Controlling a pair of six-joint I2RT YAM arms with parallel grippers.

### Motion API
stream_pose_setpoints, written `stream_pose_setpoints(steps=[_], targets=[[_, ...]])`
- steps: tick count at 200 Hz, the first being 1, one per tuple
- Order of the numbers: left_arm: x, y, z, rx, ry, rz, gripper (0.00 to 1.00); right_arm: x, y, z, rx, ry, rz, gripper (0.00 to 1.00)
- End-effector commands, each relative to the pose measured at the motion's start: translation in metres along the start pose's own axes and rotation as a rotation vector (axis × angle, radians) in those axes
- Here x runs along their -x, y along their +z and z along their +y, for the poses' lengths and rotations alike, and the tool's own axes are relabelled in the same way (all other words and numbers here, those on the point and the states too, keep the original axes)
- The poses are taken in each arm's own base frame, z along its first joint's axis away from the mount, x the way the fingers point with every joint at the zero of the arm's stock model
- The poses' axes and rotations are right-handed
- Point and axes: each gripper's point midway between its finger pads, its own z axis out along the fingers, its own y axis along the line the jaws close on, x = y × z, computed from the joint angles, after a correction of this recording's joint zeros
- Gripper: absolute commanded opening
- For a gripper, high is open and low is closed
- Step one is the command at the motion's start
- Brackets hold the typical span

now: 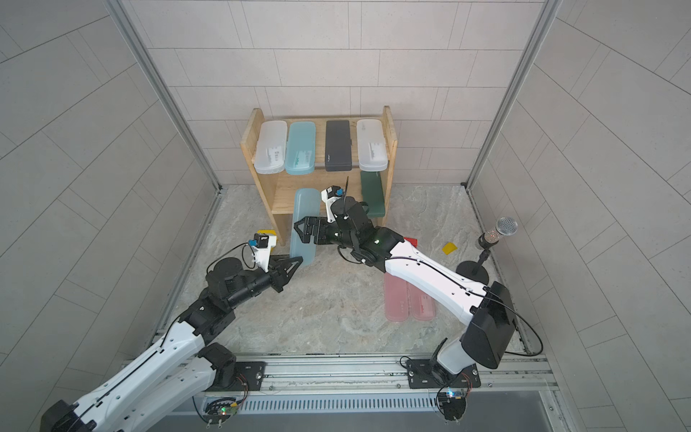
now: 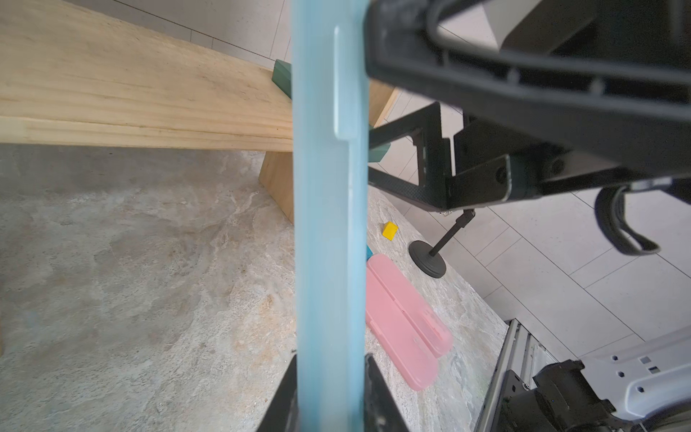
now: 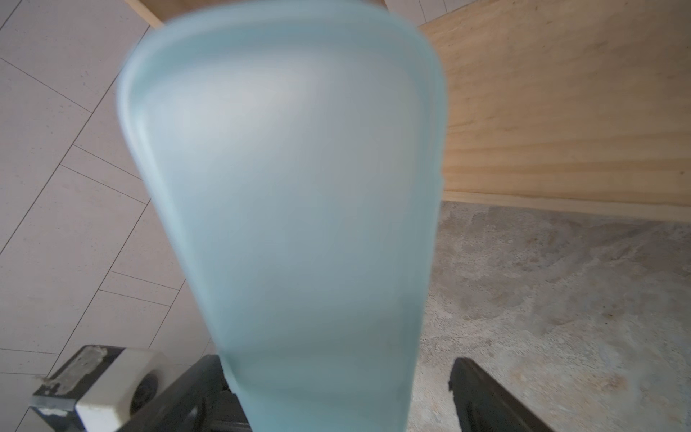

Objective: Remove the pencil cases from the shelf
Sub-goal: Pick up the pencil case from the shelf.

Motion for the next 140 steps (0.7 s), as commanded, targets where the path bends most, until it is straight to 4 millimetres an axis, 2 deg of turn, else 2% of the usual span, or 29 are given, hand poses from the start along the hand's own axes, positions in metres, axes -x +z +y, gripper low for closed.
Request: stream_pose_setpoints(steps=[1,30,91,126,135,137,139,140], targets=[[0.006,0.0,-0.007,-0.035,0.03,-0.02,0.0,0.002,0.001,0.014,0.032,-0.025,0.001,1.0],[0.004,0.001,-0.007,-0.037,0.028,-0.015,0.0,0.001,0.002,0.016,0.031,-0.034,0.008,1.0],[0.004,-0.001,-0.007,-0.029,0.041,-0.011,0.0,-0.008,0.008,0.005,-0.013,-0.032,0.032,0.9],[0.003,-0.002,-0.006,-0.026,0.045,-0.008,0.0,-0.011,0.009,-0.001,-0.039,-0.036,0.039,0.7],[0.002,-0.002,-0.005,-0.022,0.046,-0.007,0.06,-0.012,0.009,-0.004,-0.045,-0.034,0.041,0.68],[0.003,-0.003,-0.005,-0.02,0.046,-0.008,0.13,-0.013,0.009,-0.005,-0.048,-0.034,0.042,0.67],[0.002,-0.003,-0.005,-0.02,0.046,-0.007,0.15,-0.013,0.009,-0.006,-0.05,-0.033,0.044,0.67],[0.002,-0.003,-0.005,-0.02,0.046,-0.007,0.26,-0.014,0.009,-0.006,-0.05,-0.033,0.044,0.66]])
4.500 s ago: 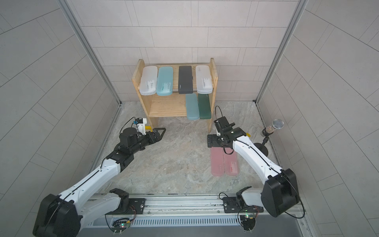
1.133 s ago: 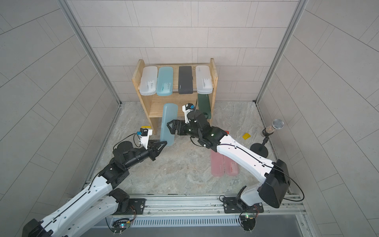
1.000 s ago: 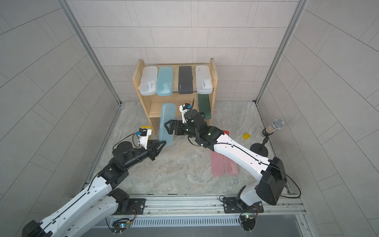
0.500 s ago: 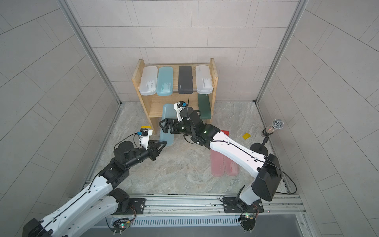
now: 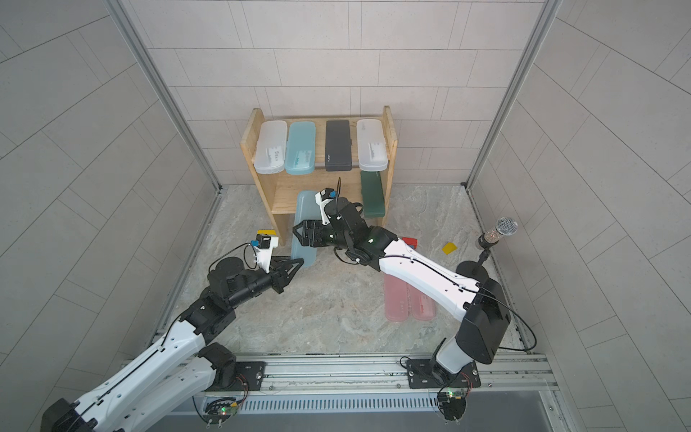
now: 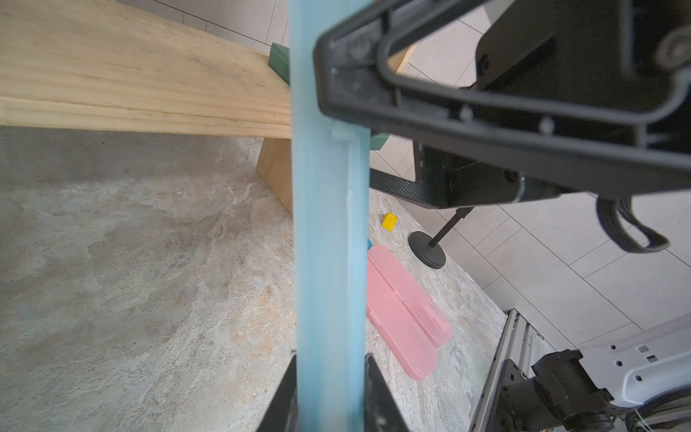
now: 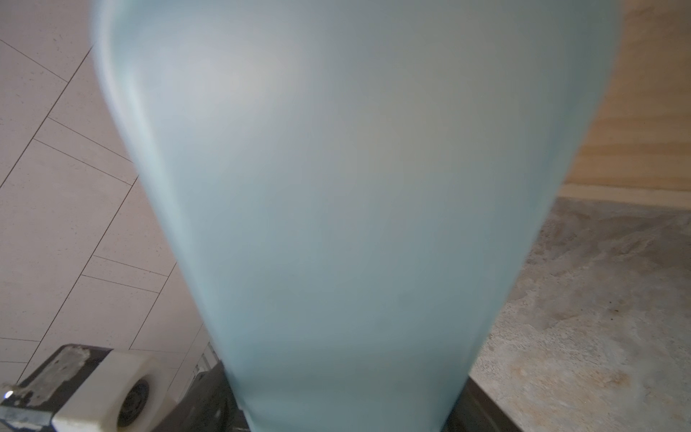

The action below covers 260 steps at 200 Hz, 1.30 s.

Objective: Remove the pencil cases from the shelf
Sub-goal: Pick up the pencil case from the shelf, then place the pencil case at the center of the board.

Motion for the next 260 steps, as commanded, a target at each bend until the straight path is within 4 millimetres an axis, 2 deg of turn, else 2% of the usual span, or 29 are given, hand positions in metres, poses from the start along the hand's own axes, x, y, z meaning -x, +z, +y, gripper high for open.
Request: stream_pose_setpoints(steps=[1,7,11,15,35,59,103,134,147,151,161,208,260], targets=[[0.008,-0.004,-0.005,-0.015,0.043,-0.034,0.31,-0.001,-0.001,-0.003,-0.024,-0.009,0.001,0.66],[0.008,-0.004,-0.003,-0.004,0.041,-0.034,0.72,-0.003,-0.001,-0.006,-0.029,-0.007,0.008,0.64],[0.008,-0.005,-0.002,0.006,0.038,-0.038,0.93,-0.004,-0.002,-0.009,-0.036,-0.004,0.015,0.63],[0.008,-0.005,0.0,0.017,0.034,-0.04,0.99,-0.006,-0.003,-0.013,-0.043,0.0,0.021,0.62],[0.008,-0.009,0.008,0.065,0.026,-0.059,1.0,-0.02,-0.012,-0.042,-0.112,0.024,0.049,0.59],[0.006,-0.011,0.016,0.108,0.027,-0.063,1.0,-0.049,-0.031,-0.087,-0.218,0.06,0.107,0.58],[0.003,-0.012,0.04,0.237,0.009,-0.038,1.0,-0.115,-0.068,-0.145,-0.406,0.064,0.331,0.59],[-0.001,-0.003,0.042,0.229,-0.006,-0.006,1.0,-0.159,-0.081,-0.184,-0.492,0.157,0.504,0.6],[0.002,-0.002,0.039,0.219,-0.009,-0.014,1.0,-0.169,-0.082,-0.191,-0.513,0.173,0.551,0.59],[-0.004,0.003,0.043,0.228,-0.016,0.011,1.0,-0.172,-0.081,-0.192,-0.514,0.176,0.563,0.59],[-0.005,0.004,0.044,0.229,-0.018,0.015,1.0,-0.175,-0.077,-0.193,-0.513,0.182,0.585,0.59],[-0.006,0.004,0.047,0.241,-0.017,0.015,1.0,-0.177,-0.057,-0.201,-0.533,0.197,0.641,0.59],[-0.012,0.003,0.052,0.254,-0.022,0.027,1.0,-0.19,-0.052,-0.225,-0.606,0.201,0.699,0.59]])
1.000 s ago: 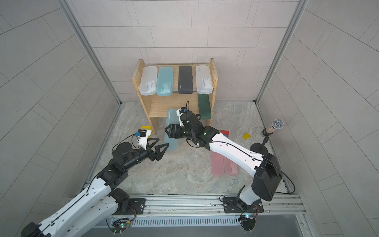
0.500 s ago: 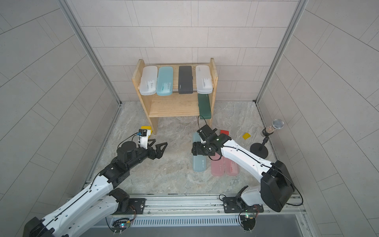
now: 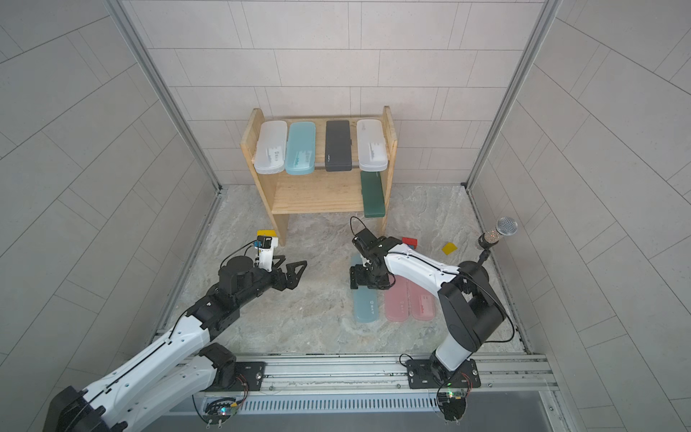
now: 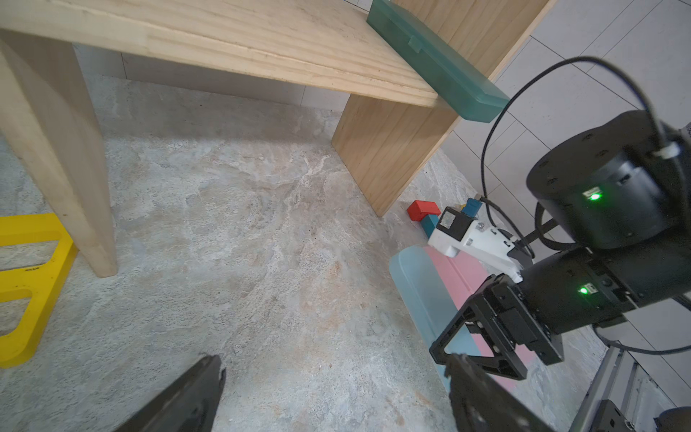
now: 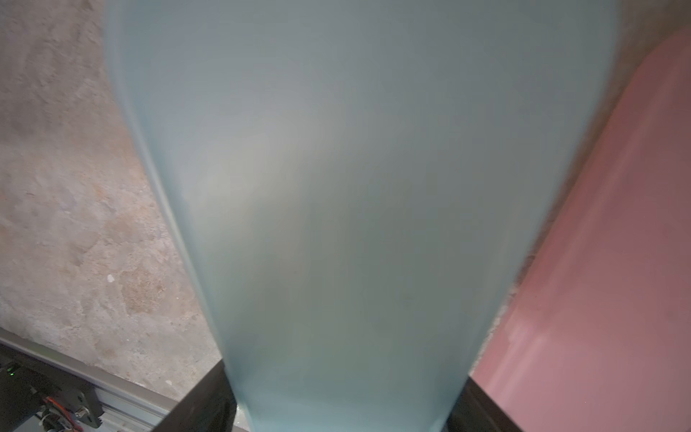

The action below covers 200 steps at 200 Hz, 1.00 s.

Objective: Remove the pencil cases from the shelf
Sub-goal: Place the pencil case at the center of the board.

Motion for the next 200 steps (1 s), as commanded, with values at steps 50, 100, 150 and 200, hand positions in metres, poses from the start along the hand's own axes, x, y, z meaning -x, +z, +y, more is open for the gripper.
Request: stream_pose_setpoints(steps=[50,100,150,200], targets=[[0.01,0.0,0.001,0.003,0.005,-0.023,1.0,0.002,0.006,-0.021,-0.087,0.005,0.008,0.61],[0.014,0.002,-0.001,-0.001,0.006,-0.02,1.0,0.004,0.01,-0.028,-0.11,0.012,0.01,0.79],[0.019,0.002,-0.004,-0.01,0.006,-0.025,1.0,0.006,0.01,-0.031,-0.121,0.009,0.001,0.91],[0.036,0.002,-0.024,-0.099,-0.024,-0.041,1.0,0.016,-0.025,-0.026,-0.099,-0.004,-0.116,1.0]])
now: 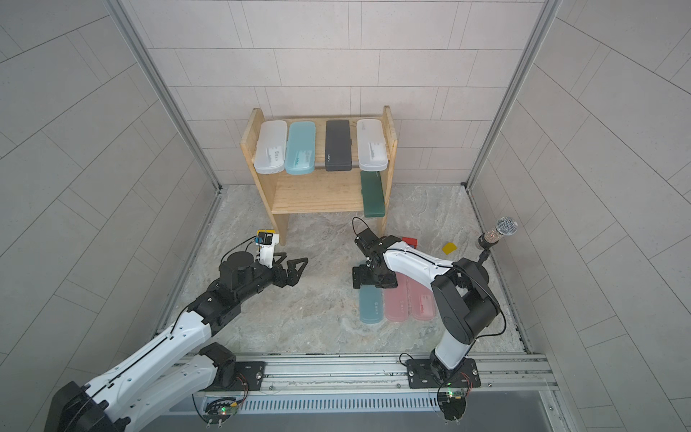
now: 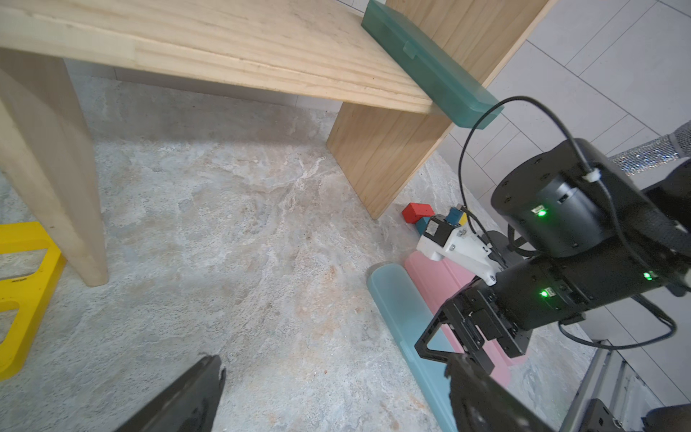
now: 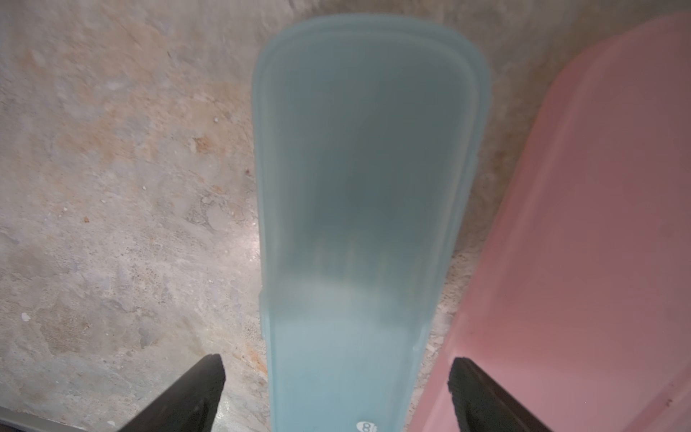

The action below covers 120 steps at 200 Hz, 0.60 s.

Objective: Remove the pencil cases from the shelf
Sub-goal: Place the pencil case at the center of the board, then pick up the pencil case from the shelf.

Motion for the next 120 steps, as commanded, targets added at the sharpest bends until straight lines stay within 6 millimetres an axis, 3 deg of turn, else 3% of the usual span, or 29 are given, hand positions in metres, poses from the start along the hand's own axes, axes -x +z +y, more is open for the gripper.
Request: stream_pose_setpoints(steps=[1,25,52,87,120], targets=[[0.027,-0.002,-0.017,-0.065,-0.018,-0.051,1.0,0.007,-0.032,-0.004,-0.003,-0.008,-0.104,1.0],[0.045,0.007,-0.033,-0.139,-0.115,-0.066,1.0,0.02,-0.08,-0.015,-0.013,0.007,-0.283,1.0],[0.07,0.028,-0.067,-0.339,-0.286,-0.063,1.0,0.025,-0.124,-0.048,0.028,0.143,-0.424,1.0],[0.089,0.052,-0.104,-0.454,-0.367,-0.026,1.0,0.022,-0.156,-0.086,0.129,0.288,-0.476,1.0],[0.088,0.086,-0.119,-0.435,-0.458,0.053,1.0,0.017,-0.158,-0.099,0.099,0.297,-0.433,1.0]])
